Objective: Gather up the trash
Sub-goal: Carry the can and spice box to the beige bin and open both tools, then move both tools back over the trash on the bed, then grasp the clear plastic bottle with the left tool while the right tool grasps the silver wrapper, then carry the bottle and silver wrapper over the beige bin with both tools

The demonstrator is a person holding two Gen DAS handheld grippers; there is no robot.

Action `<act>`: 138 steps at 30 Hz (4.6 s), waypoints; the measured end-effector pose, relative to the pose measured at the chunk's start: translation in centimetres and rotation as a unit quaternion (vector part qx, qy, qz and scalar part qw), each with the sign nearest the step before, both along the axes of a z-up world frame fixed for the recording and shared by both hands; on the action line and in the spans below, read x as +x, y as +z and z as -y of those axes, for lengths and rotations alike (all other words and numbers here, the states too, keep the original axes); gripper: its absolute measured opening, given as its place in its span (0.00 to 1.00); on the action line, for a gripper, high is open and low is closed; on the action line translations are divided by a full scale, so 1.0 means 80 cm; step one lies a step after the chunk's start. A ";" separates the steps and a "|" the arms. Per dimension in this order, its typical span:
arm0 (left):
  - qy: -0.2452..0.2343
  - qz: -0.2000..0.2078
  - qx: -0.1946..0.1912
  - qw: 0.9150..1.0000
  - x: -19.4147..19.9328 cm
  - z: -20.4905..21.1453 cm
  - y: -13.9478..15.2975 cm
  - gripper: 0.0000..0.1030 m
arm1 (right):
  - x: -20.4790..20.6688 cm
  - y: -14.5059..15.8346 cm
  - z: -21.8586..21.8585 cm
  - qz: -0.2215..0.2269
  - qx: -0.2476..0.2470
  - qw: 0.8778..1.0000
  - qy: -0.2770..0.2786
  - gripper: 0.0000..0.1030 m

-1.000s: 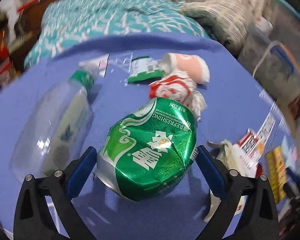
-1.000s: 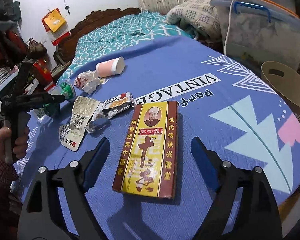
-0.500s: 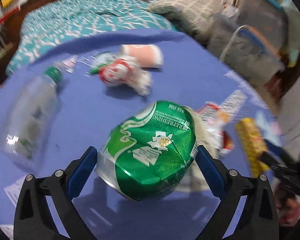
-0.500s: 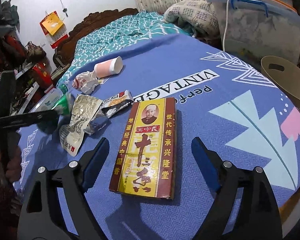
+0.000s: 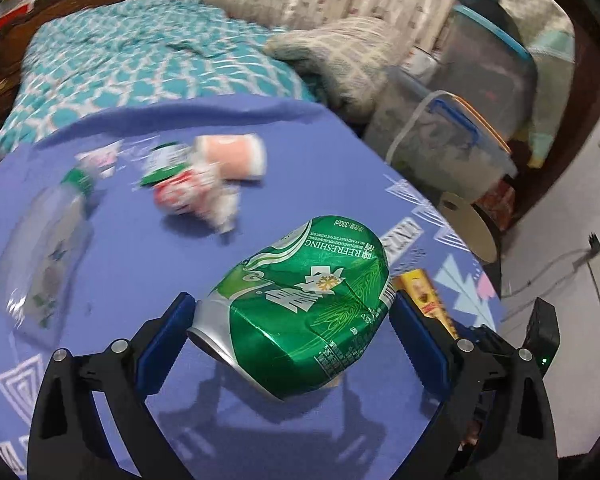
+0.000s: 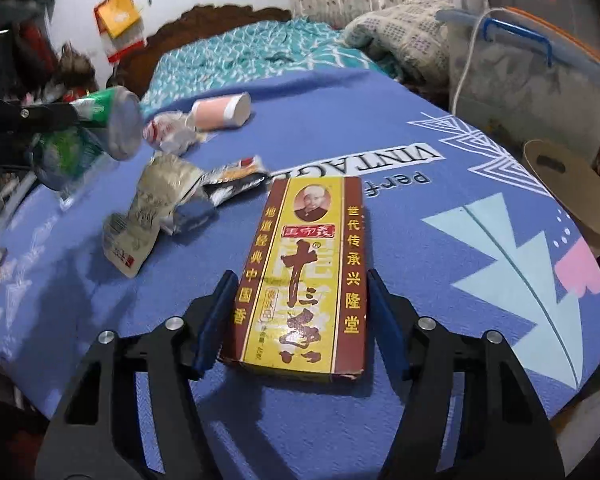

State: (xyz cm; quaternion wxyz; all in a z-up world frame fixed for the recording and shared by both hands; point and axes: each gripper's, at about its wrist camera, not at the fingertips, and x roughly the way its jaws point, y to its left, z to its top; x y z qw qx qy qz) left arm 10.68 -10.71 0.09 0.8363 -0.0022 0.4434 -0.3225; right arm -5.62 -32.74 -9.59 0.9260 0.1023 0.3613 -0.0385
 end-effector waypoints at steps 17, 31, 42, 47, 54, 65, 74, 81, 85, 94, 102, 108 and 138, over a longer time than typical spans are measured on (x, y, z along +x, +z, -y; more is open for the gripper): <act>-0.243 -0.005 0.035 0.969 0.008 0.463 -0.028 0.90 | -0.048 0.015 0.351 0.044 0.107 0.957 -0.268 0.61; -0.223 0.005 0.049 0.974 0.019 0.528 -0.034 0.91 | -0.085 0.027 0.362 0.112 0.118 0.928 -0.334 0.79; -0.122 0.051 0.018 0.991 0.002 0.286 0.004 0.91 | -0.028 0.052 0.222 0.125 0.156 0.959 -0.201 0.62; -0.023 0.075 0.042 0.996 0.005 0.125 0.001 0.91 | 0.026 0.052 0.117 0.094 0.154 0.978 -0.101 0.53; 0.180 0.132 0.149 0.963 0.037 -0.081 0.016 0.92 | 0.071 0.037 -0.002 0.041 0.168 0.985 -0.001 0.57; 0.233 0.068 0.200 0.949 0.112 -0.173 -0.044 0.92 | 0.094 -0.004 -0.100 -0.043 0.181 0.980 0.072 0.65; 0.232 0.043 0.184 0.954 0.113 -0.171 -0.087 0.69 | 0.122 0.003 -0.137 -0.051 0.130 0.986 0.097 0.65; 0.249 0.040 0.158 0.955 0.058 -0.181 -0.082 0.66 | 0.170 0.003 -0.175 -0.061 0.051 0.989 0.125 0.63; 0.252 0.038 0.146 0.956 0.020 -0.184 -0.082 0.65 | 0.169 0.005 -0.192 -0.055 0.033 0.987 0.146 0.28; 0.232 0.027 0.125 0.964 -0.016 -0.174 -0.080 0.62 | 0.129 0.023 -0.221 -0.020 0.055 0.979 0.196 0.21; 0.200 0.016 0.100 0.975 -0.027 -0.154 -0.078 0.58 | 0.129 0.003 -0.158 -0.054 0.243 0.955 0.160 0.77; 0.177 0.027 0.104 0.978 -0.023 -0.139 -0.081 0.58 | 0.147 -0.012 -0.143 -0.081 0.279 0.945 0.153 0.56; 0.041 0.078 0.005 0.996 -0.082 -0.074 -0.023 0.57 | 0.012 0.030 -0.055 0.042 0.250 0.959 0.123 0.07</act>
